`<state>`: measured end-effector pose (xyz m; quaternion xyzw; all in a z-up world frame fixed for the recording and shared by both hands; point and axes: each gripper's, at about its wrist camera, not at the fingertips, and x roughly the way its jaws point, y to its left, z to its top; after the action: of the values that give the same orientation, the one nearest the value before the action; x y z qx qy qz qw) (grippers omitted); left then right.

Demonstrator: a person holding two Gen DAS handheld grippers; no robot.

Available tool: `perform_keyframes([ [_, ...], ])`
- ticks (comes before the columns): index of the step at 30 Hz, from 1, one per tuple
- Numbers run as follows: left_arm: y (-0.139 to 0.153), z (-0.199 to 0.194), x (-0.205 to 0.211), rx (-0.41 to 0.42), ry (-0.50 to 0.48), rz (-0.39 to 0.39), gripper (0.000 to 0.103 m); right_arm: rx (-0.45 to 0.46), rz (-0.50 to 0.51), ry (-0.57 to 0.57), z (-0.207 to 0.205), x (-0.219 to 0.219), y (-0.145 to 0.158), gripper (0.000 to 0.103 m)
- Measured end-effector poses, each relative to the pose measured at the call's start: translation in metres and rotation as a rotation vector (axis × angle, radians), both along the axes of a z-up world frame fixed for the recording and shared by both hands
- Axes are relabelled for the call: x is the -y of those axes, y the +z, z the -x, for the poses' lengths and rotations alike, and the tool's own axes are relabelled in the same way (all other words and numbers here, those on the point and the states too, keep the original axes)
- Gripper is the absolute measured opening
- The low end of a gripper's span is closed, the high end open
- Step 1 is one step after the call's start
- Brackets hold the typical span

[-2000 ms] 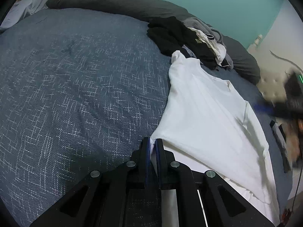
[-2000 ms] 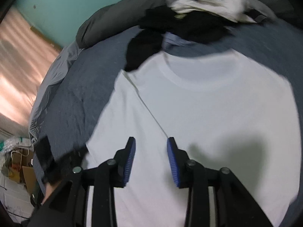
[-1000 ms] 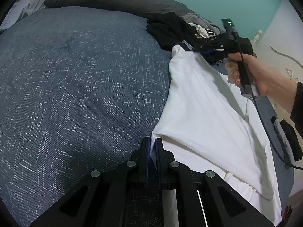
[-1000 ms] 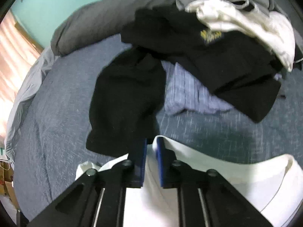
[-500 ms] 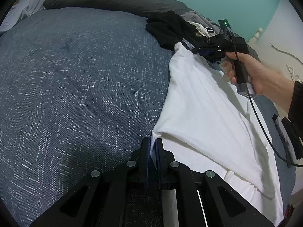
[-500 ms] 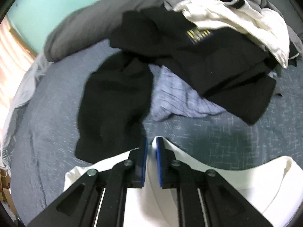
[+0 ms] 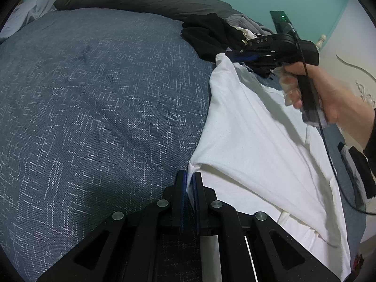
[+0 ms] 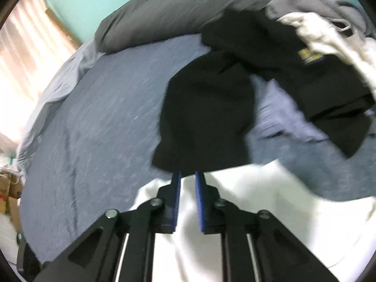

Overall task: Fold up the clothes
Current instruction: 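Open both tools, releasing the collar and shirt edge, and lift them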

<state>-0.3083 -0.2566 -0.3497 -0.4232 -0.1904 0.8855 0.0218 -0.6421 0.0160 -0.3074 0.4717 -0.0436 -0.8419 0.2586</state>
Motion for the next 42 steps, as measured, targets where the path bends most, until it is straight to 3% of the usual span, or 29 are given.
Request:
perform_keyframes([
  [8,0.000,-0.002,0.000,-0.001,-0.002,0.006,0.006,0.070,-0.008,0.128,-0.011,0.041,-0.015,0.007],
  [11,0.001,-0.002,0.001,-0.001,-0.002,0.003,0.006,0.040,0.051,0.099,-0.012,0.030,-0.003,0.007],
  [14,0.001,-0.003,0.002,-0.001,-0.001,0.002,0.006,0.046,0.033,0.111,-0.017,0.022,0.001,0.007],
  [20,0.002,-0.003,0.004,0.001,0.003,-0.011,0.006,0.115,-0.022,0.204,-0.032,0.031,-0.022,0.007],
  [30,0.004,-0.002,0.010,0.006,0.011,-0.035,0.006,0.021,0.092,0.043,-0.035,-0.024,0.020,0.007],
  [36,0.026,-0.016,0.020,-0.001,0.058,-0.047,0.006,0.049,0.084,0.020,-0.103,-0.101,0.054,0.007],
  [42,0.051,-0.049,0.020,0.000,0.093,-0.062,0.006,0.062,0.072,0.026,-0.212,-0.170,0.074,0.008],
])
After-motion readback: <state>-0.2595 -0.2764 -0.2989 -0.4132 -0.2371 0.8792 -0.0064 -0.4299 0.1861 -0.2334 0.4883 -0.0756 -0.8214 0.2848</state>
